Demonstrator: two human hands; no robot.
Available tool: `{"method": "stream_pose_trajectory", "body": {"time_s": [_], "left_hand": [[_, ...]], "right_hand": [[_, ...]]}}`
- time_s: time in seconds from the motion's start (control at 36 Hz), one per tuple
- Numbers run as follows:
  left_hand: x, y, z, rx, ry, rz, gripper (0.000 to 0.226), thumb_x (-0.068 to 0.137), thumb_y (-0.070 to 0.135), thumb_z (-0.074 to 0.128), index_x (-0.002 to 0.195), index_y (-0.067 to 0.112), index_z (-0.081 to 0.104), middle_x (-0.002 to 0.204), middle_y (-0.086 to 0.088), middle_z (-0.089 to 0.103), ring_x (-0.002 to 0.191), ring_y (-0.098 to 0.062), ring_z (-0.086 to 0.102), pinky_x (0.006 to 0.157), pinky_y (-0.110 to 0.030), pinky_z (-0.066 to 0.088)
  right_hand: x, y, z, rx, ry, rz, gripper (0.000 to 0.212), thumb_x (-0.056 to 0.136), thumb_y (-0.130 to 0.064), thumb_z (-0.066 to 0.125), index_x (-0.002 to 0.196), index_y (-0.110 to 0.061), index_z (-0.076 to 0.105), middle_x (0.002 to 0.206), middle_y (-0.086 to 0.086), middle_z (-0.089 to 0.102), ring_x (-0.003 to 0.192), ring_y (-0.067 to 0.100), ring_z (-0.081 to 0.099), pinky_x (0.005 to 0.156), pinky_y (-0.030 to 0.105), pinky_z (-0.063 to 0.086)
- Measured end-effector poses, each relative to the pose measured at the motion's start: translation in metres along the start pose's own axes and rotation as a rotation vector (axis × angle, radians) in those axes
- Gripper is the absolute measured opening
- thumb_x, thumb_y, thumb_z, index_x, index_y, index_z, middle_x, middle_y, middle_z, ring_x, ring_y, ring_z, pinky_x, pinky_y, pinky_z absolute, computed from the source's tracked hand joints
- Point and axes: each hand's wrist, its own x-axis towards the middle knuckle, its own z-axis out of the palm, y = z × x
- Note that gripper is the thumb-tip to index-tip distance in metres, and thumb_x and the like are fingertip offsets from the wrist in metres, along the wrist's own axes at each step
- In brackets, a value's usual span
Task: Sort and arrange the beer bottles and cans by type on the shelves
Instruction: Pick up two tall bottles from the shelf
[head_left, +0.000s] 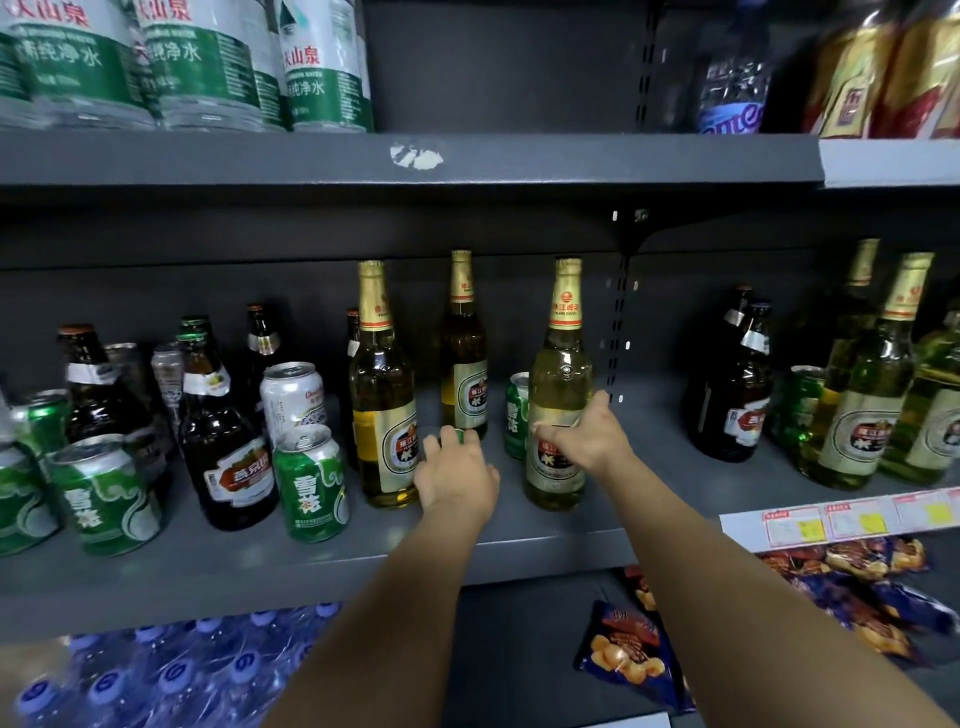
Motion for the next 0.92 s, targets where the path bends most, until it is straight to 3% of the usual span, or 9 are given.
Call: {"method": "stream_pose_trajectory", "body": {"time_s": [0.11, 0.22, 0.36, 0.44, 0.53, 0.58, 0.67, 0.75, 0.92], "left_hand": [[0.000, -0.002, 0.004, -0.200, -0.106, -0.157, 0.067, 0.094, 0.044, 0.049, 0.150, 0.020, 0.020, 0.149, -0.010, 0.029, 0.131, -0.033, 0.040, 0.098, -0.041, 0.041], [0.007, -0.005, 0.002, -0.335, -0.186, -0.311, 0.087, 0.089, 0.048, 0.058, 0.153, 0.016, 0.007, 0.146, -0.013, 0.039, 0.129, -0.032, 0.045, 0.098, -0.038, 0.042], [0.018, -0.004, -0.002, -1.039, -0.190, -0.551, 0.070, 0.081, 0.034, 0.068, 0.134, 0.003, 0.035, 0.126, -0.018, 0.055, 0.110, -0.036, 0.056, 0.095, -0.041, 0.048], [0.028, -0.002, -0.002, -1.460, -0.290, -0.635, 0.071, 0.064, 0.030, 0.076, 0.123, 0.001, 0.049, 0.107, -0.018, 0.064, 0.086, -0.033, 0.066, 0.075, -0.040, 0.057], [0.028, 0.001, -0.015, -1.698, -0.426, -0.619, 0.027, 0.079, 0.020, 0.068, 0.095, -0.001, 0.063, 0.069, -0.013, 0.067, 0.055, -0.022, 0.064, 0.056, -0.030, 0.055], [0.027, 0.001, -0.016, -1.733, -0.453, -0.591, 0.012, 0.085, 0.011, 0.063, 0.090, 0.000, 0.060, 0.068, -0.014, 0.067, 0.059, -0.024, 0.063, 0.060, -0.032, 0.053], [0.034, 0.001, -0.004, -1.708, -0.313, -0.579, 0.054, 0.072, -0.001, 0.073, 0.120, 0.000, 0.050, 0.102, -0.021, 0.065, 0.080, -0.032, 0.066, 0.063, -0.035, 0.054], [0.032, 0.005, 0.010, -1.541, -0.077, -0.536, 0.076, 0.064, -0.010, 0.077, 0.128, 0.011, 0.040, 0.114, -0.016, 0.060, 0.097, -0.033, 0.063, 0.072, -0.039, 0.055], [0.020, 0.006, 0.030, -1.074, 0.092, -0.302, 0.082, 0.062, 0.012, 0.090, 0.123, 0.017, 0.036, 0.114, -0.004, 0.060, 0.103, -0.026, 0.060, 0.088, -0.035, 0.049]], "right_hand": [[0.001, 0.003, 0.000, 0.020, -0.005, -0.009, 0.063, 0.079, -0.036, 0.076, 0.119, -0.011, 0.035, 0.123, 0.010, 0.057, 0.115, 0.030, 0.056, 0.095, 0.043, 0.047], [0.001, 0.003, 0.000, 0.036, -0.010, -0.006, 0.061, 0.079, -0.035, 0.077, 0.118, -0.013, 0.035, 0.123, 0.011, 0.056, 0.116, 0.031, 0.055, 0.096, 0.044, 0.047], [0.003, 0.005, 0.000, 0.048, -0.010, -0.008, 0.065, 0.077, -0.036, 0.078, 0.122, -0.012, 0.037, 0.124, 0.010, 0.057, 0.116, 0.030, 0.055, 0.096, 0.043, 0.046], [0.004, 0.007, 0.000, 0.055, -0.015, -0.017, 0.064, 0.077, -0.035, 0.078, 0.121, -0.013, 0.037, 0.122, 0.009, 0.058, 0.114, 0.029, 0.056, 0.097, 0.043, 0.047], [0.004, 0.008, 0.001, 0.054, -0.012, -0.022, 0.065, 0.077, -0.036, 0.079, 0.121, -0.014, 0.036, 0.123, 0.009, 0.058, 0.114, 0.029, 0.056, 0.097, 0.044, 0.047], [0.004, 0.009, 0.001, 0.047, -0.008, -0.026, 0.065, 0.077, -0.036, 0.079, 0.122, -0.014, 0.036, 0.123, 0.009, 0.058, 0.115, 0.029, 0.056, 0.096, 0.042, 0.047], [0.003, 0.009, 0.001, 0.049, -0.008, -0.028, 0.064, 0.078, -0.035, 0.078, 0.122, -0.014, 0.036, 0.122, 0.008, 0.058, 0.115, 0.029, 0.056, 0.095, 0.041, 0.047], [0.004, 0.010, 0.002, 0.039, -0.007, -0.039, 0.063, 0.078, -0.036, 0.077, 0.121, -0.014, 0.037, 0.121, 0.007, 0.058, 0.114, 0.028, 0.056, 0.095, 0.041, 0.047], [0.004, 0.010, 0.002, 0.020, 0.010, -0.044, 0.062, 0.077, -0.037, 0.078, 0.118, -0.015, 0.037, 0.119, 0.006, 0.059, 0.113, 0.027, 0.057, 0.096, 0.044, 0.047]]}}
